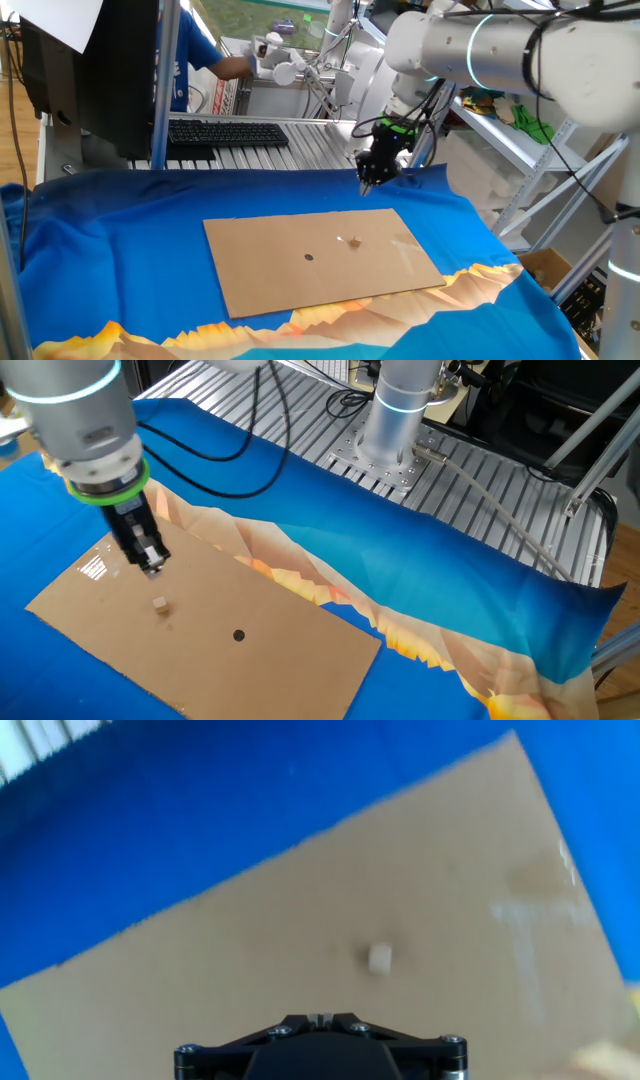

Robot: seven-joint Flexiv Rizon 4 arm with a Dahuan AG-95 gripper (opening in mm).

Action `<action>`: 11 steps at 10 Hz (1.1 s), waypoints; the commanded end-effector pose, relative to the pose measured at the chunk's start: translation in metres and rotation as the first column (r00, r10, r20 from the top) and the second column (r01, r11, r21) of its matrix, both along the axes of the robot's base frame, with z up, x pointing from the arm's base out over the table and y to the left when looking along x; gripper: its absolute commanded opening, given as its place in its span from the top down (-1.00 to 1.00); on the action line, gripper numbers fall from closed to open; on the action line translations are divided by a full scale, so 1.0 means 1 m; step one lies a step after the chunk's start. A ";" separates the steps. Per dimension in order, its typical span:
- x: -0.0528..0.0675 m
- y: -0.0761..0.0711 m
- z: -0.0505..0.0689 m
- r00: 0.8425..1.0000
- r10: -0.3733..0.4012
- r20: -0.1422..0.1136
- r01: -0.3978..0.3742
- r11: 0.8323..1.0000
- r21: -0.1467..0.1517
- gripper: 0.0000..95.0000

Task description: Hold a small block with the gripper and sweep it from left to right on the table

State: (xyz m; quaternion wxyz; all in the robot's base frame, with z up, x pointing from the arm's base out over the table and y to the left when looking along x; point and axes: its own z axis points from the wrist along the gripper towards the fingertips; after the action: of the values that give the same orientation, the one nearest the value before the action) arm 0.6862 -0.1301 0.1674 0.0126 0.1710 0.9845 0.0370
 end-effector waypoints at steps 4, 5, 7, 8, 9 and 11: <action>0.003 -0.011 -0.006 0.999 0.028 0.020 -0.028 0.999 -0.019 1.00; 0.005 -0.012 -0.007 0.999 0.036 0.023 -0.035 0.999 -0.019 1.00; 0.007 -0.013 -0.010 0.998 0.051 0.024 -0.051 0.999 -0.015 1.00; 0.007 -0.013 -0.013 0.998 0.049 0.026 -0.049 0.999 -0.011 1.00; 0.007 -0.013 -0.018 0.999 0.045 0.025 -0.045 0.999 -0.009 1.00; 0.008 -0.012 -0.034 0.999 0.036 0.026 -0.037 0.999 0.002 1.00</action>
State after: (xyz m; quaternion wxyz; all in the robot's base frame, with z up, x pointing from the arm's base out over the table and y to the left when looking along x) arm 0.6931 -0.1428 0.1338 0.0254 0.1534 0.9872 0.0370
